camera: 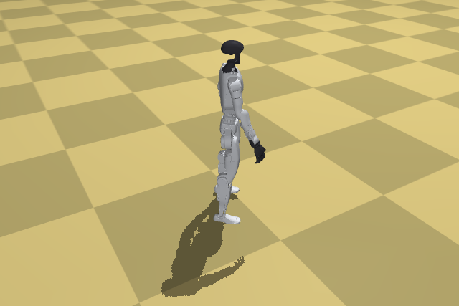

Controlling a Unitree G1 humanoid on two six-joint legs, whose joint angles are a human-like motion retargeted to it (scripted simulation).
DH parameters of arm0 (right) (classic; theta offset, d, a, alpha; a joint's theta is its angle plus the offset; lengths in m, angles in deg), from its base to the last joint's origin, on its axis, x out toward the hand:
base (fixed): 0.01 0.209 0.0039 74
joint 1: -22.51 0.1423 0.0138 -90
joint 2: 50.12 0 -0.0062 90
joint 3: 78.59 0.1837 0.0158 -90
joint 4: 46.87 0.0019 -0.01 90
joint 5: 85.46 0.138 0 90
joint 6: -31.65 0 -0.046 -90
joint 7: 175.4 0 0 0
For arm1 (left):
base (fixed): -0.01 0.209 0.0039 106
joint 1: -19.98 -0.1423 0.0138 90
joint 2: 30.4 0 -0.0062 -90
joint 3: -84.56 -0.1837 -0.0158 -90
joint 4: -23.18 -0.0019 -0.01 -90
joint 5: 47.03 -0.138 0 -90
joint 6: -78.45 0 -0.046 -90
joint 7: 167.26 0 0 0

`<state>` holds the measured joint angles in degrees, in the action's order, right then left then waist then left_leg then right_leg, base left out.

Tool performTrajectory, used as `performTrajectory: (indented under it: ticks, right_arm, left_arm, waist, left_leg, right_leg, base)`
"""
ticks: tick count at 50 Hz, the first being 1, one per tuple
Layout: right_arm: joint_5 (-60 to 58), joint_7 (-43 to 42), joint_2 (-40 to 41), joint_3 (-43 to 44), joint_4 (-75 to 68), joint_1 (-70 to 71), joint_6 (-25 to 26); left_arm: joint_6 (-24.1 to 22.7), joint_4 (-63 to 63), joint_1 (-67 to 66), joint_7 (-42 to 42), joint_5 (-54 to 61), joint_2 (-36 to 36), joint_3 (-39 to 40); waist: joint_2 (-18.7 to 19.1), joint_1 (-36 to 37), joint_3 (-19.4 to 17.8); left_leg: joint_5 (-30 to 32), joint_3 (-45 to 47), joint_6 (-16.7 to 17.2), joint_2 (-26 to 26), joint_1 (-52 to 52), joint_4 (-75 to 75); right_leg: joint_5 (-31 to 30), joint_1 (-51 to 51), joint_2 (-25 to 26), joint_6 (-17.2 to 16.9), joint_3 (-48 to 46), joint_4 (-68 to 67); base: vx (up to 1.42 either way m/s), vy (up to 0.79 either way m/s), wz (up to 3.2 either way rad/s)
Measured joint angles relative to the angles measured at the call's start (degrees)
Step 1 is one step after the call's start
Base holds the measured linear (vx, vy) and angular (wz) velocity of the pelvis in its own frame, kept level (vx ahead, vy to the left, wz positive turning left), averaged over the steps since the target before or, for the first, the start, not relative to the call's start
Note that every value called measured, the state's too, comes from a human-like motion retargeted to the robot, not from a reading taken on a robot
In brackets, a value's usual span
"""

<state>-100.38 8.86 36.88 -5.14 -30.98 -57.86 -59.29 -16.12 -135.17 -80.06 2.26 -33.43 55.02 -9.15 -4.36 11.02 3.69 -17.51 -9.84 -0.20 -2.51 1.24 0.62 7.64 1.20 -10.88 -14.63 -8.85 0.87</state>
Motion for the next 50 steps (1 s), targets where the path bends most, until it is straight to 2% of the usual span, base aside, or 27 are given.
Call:
performTrajectory:
  ticks: [15, 27, 30, 33, 38, 40, 42, 46, 50]
  right_arm:
    - [2.2, -0.3, 0.0, -0.2, 5.6, 0.7, 0.1]
    - [5.3, -3.5, 0.1, -0.6, 8.2, 1.6, 0.8]
    - [5.9, -4.2, 0.0, -0.8, 9.4, 1.3, 0.9]
    - [6.3, -4.7, -0.3, -1.0, 10.5, 0.8, 0.9]
    - [6.3, -5.4, -1.4, -0.3, 11.2, -0.1, 1.4]
    - [5.9, -5.5, -1.9, 0.5, 11.3, -0.5, 1.6]
    - [5.4, -5.5, -2.2, 1.6, 11.2, -1.2, 1.8]
    - [5.1, -5.5, -2.5, 4.3, 10.8, -3.3, 1.9]
    - [6.1, -5.9, -2.9, 6.8, 9.3, -6.0, 2.4]
  left_arm:
    - [-0.1, 7.6, 1.3, -2.6, -0.2, -2.6, -4.7]
    - [-0.6, 9.6, 10.3, 1.9, 6.9, -1.6, -6.5]
    - [-1.1, 10.3, 11.9, 3.5, 10.0, -1.0, -6.0]
    - [-1.2, 11.0, 12.8, 4.6, 11.9, -0.7, -5.1]
    - [0.2, 10.5, 12.6, 5.6, 11.5, -0.6, -3.4]
    - [1.0, 9.1, 12.5, 5.8, 10.3, -0.6, -2.7]
    - [1.4, 7.0, 12.1, 5.9, 8.5, -0.8, -2.3]
    - [2.2, 1.7, 11.4, 6.1, 3.9, -1.2, -2.3]
    - [3.1, -2.9, 11.0, 6.4, -0.6, -1.2, -3.0]
  waist:
    - [0.7, -0.7, 0.7]
    - [0.5, -5.9, -3.2]
    - [0.4, -7.7, -4.3]
    - [0.7, -9.2, -4.8]
    - [1.6, -10.7, -4.2]
    - [1.8, -11.4, -3.6]
    - [1.8, -12.6, -2.8]
    - [1.5, -16.0, -1.2]
    - [0.7, -19.7, 0.1]
  left_leg:
    - [-0.9, 3.9, 0.9, 1.7, -0.3, 0.3]
    - [-1.1, 10.0, 0.0, 1.3, -0.2, 0.6]
    - [-1.0, 13.3, -0.1, 1.9, -0.2, 0.6]
    - [-1.1, 18.2, 0.6, 3.1, -0.1, 0.8]
    - [-1.6, 29.4, 3.0, 5.1, 0.5, 0.7]
    - [-1.8, 34.2, 3.9, 5.5, 0.9, 0.4]
    - [-2.1, 38.3, 4.4, 5.5, 1.7, -0.1]
    - [-1.8, 44.3, 4.0, 5.2, 3.9, -2.1]
    - [0.1, 48.3, 0.5, 5.2, 6.0, -7.6]
  right_leg:
    - [-1.3, 2.0, 2.1, -0.4, 3.9, 0.8]
    - [-5.0, 3.8, 2.4, 0.3, 9.8, 3.4]
    - [-6.3, 5.2, 3.6, 1.2, 13.3, 3.9]
    - [-6.4, 6.8, 4.5, 2.4, 12.3, 4.1]
    - [-4.9, 8.1, 3.6, 4.5, -4.1, 4.1]
    - [-5.4, 8.5, 3.0, 4.3, -9.9, 4.1]
    - [-6.2, 8.8, 2.7, 3.3, -11.8, 4.1]
    - [-6.4, 9.1, 3.2, 1.4, -7.3, 4.1]
    - [-5.1, 7.5, 3.2, 1.8, 0.1, 4.1]
  base:
    - [-0.01, 0.0, -0.21]
    - [-0.05, 0.05, -0.45]
    - [-0.06, 0.0, -1.01]
    - [-0.05, -0.01, -1.45]
    - [0.0, -0.04, -2.0]
    - [0.06, -0.08, -2.16]
    - [0.12, -0.11, -2.01]
    - [0.19, -0.16, -1.71]
    - [0.29, -0.21, -1.39]
